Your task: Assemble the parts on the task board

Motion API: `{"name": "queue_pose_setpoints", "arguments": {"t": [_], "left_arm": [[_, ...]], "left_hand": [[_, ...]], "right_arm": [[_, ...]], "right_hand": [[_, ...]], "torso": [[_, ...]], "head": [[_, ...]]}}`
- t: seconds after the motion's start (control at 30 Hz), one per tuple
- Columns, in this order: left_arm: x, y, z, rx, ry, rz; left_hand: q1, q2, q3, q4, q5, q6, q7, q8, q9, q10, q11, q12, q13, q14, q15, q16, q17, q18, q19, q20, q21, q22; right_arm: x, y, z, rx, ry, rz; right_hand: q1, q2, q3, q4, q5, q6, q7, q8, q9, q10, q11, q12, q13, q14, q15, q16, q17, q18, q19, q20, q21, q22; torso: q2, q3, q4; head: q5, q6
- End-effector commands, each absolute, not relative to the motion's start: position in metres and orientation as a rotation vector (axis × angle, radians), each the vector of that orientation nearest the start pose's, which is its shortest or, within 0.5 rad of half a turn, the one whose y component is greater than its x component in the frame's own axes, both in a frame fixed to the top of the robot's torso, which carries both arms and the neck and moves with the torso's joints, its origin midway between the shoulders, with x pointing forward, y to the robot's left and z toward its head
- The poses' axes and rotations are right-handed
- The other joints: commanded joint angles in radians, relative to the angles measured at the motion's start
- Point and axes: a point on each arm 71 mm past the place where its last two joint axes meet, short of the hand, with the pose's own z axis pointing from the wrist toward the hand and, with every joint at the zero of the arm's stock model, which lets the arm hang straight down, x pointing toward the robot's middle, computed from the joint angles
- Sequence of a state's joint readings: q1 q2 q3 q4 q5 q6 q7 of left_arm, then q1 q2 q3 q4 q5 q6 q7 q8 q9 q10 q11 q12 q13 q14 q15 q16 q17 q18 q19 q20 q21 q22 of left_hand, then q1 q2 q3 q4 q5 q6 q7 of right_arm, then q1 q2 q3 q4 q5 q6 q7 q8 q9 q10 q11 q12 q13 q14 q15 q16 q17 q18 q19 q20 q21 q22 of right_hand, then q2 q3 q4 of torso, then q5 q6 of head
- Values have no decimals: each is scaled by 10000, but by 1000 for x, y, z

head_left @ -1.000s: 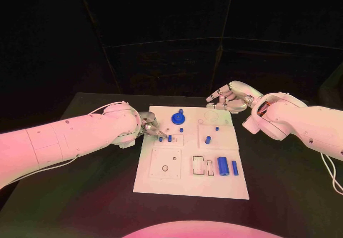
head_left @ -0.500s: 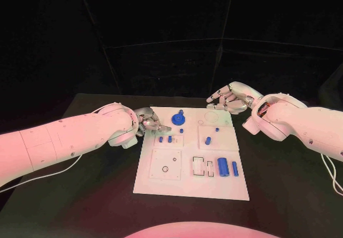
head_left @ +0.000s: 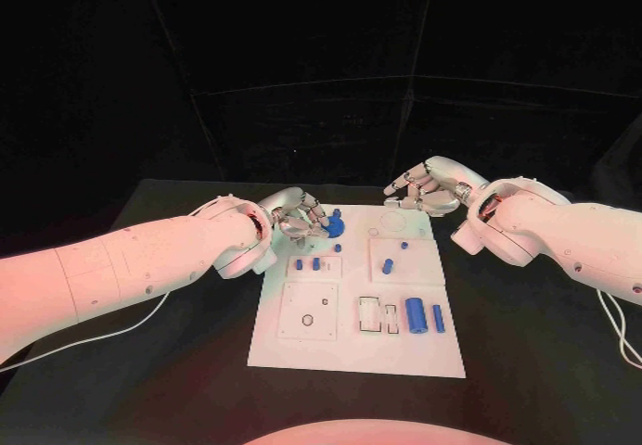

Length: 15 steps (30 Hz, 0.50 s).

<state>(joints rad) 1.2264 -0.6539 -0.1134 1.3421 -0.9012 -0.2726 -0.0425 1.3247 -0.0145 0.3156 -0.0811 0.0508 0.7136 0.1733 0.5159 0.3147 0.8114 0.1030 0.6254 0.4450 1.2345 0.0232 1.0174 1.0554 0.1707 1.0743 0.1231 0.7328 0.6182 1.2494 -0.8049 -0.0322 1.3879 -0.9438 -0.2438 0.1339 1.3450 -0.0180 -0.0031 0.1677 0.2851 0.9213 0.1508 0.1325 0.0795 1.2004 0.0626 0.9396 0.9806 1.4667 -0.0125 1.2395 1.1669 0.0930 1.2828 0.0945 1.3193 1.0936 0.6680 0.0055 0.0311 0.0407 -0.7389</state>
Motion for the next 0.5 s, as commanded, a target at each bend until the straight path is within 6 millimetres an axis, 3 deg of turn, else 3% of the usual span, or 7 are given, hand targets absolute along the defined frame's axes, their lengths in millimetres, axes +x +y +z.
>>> {"name": "queue_pose_setpoints", "arguments": {"t": [0.03, 0.2, 0.3, 0.5], "left_arm": [[511, 147, -209, -542, 17307, -9336], [511, 135, -218, 732, 17373, -8678], [513, 129, -223, 1234, 17637, -8251], [518, 120, -229, 1726, 17966, -7541]], "left_hand": [[-63, -340, 367, -175, -17, 392, -113, -503, -468, 218, -38, -466, -545, 153, -22, 72, -85, 137, 198, 4, -63, -78], [-243, -674, 601, -246, -20, 824, -114, -1116, -994, 211, 35, -1312, -1397, 136, 18, -233, -682, 129, 434, 19, -167, -189], [-332, -816, 551, -248, -27, 977, -146, -1428, -1233, 256, 23, -1640, -1766, 613, -3, 346, -341, 134, 707, 9, -117, -198], [-239, -826, 464, -307, -28, 1375, -192, -1885, -1588, 381, -8, -2097, -2355, 1077, -62, 1016, -101, 131, 1094, -49, 2, -160]], "right_arm": [[517, -214, -164, 1984, 16866, 10132], [516, -213, -164, 1974, 16859, 10149], [516, -213, -164, 1966, 16860, 10162], [516, -212, -164, 1947, 16877, 10191]], "right_hand": [[2, 72, -15, 45, -41, -76, 8, 63, 10, -40, 2, -27, -6, 169, -13, -64, 1, 75, -35, 22, -66, -6], [3, 73, -15, 45, -40, -77, 8, 63, 11, -36, 2, -21, -1, 170, -13, -61, 4, 75, -36, 22, -67, -8], [5, 73, -16, 44, -39, -77, 8, 64, 11, -33, 1, -15, 5, 171, -13, -58, 8, 76, -36, 22, -68, -9], [5, 73, -16, 44, -39, -77, 8, 64, 11, -33, 1, -15, 5, 171, -13, -58, 8, 76, -36, 22, -68, -9]], "torso": [[19, -4, -10], [16, -5, 16], [15, -7, 6], [9, -3, 3]], "head": [[-55, 42], [-131, 104], [-127, 115], [-149, 139]]}}
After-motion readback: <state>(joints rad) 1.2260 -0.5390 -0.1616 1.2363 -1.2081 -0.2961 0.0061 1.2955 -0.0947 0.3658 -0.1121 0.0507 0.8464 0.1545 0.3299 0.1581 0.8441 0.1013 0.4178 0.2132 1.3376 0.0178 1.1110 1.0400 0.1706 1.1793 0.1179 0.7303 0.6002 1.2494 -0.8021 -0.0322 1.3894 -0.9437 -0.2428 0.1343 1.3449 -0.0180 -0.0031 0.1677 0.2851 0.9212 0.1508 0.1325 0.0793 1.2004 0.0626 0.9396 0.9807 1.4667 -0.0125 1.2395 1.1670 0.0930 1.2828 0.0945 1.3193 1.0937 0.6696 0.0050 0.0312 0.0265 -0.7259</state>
